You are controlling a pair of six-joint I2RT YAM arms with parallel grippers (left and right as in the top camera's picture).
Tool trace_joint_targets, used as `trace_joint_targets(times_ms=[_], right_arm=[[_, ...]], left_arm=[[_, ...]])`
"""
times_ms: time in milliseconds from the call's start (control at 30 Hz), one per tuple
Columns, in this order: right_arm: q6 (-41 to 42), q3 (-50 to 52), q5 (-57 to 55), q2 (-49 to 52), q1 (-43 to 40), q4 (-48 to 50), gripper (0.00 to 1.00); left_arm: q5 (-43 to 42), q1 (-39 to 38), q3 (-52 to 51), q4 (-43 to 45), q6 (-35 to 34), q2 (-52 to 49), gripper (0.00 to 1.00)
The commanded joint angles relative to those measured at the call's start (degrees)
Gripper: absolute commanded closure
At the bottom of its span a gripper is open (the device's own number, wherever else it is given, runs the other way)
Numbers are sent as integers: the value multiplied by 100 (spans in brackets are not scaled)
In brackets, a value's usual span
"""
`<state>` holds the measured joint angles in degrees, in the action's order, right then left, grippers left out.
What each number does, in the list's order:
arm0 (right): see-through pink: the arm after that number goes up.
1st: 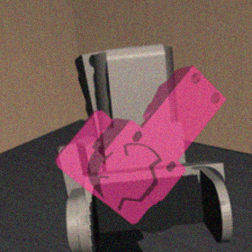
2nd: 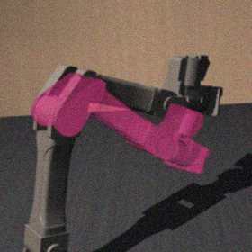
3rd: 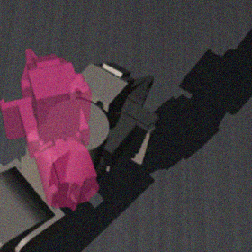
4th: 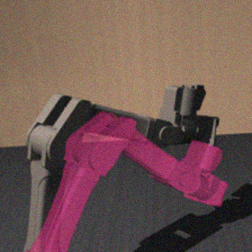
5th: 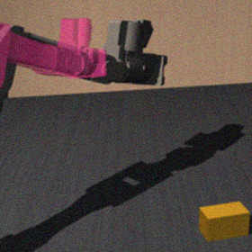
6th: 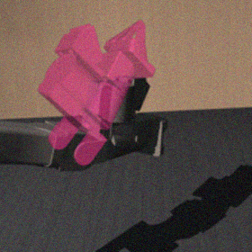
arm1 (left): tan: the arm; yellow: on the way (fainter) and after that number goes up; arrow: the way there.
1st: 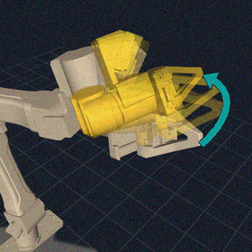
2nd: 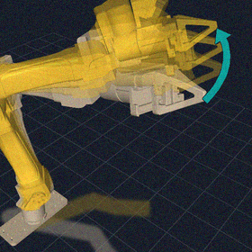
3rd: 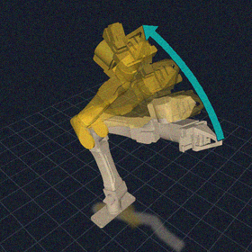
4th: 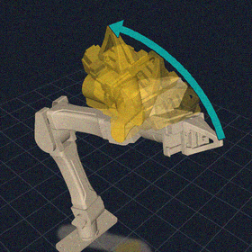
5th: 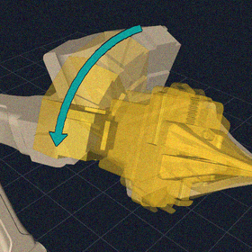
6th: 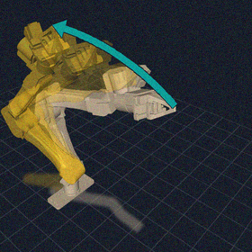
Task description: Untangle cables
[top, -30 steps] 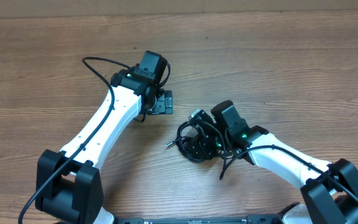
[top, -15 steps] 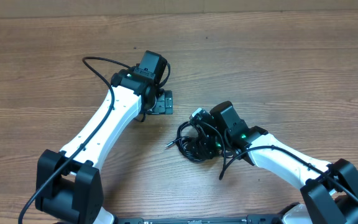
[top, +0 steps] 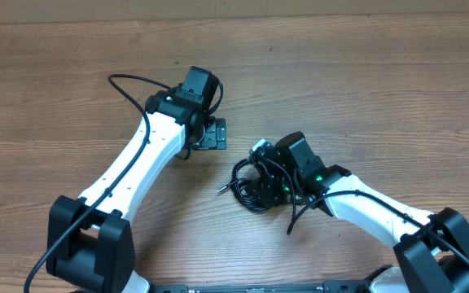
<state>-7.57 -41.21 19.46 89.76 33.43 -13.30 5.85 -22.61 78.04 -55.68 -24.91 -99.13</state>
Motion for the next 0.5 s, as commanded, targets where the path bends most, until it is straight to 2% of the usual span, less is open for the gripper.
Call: trace_joint_targets(times_ms=[0,467], right_arm=[[-48,-122,-35,7,17,42,44],[-46,-118,-11,59,33,190,47]], left_arm=[[55,37,81,4,116,-20,0],[55,37,81,20,114,-20,0]])
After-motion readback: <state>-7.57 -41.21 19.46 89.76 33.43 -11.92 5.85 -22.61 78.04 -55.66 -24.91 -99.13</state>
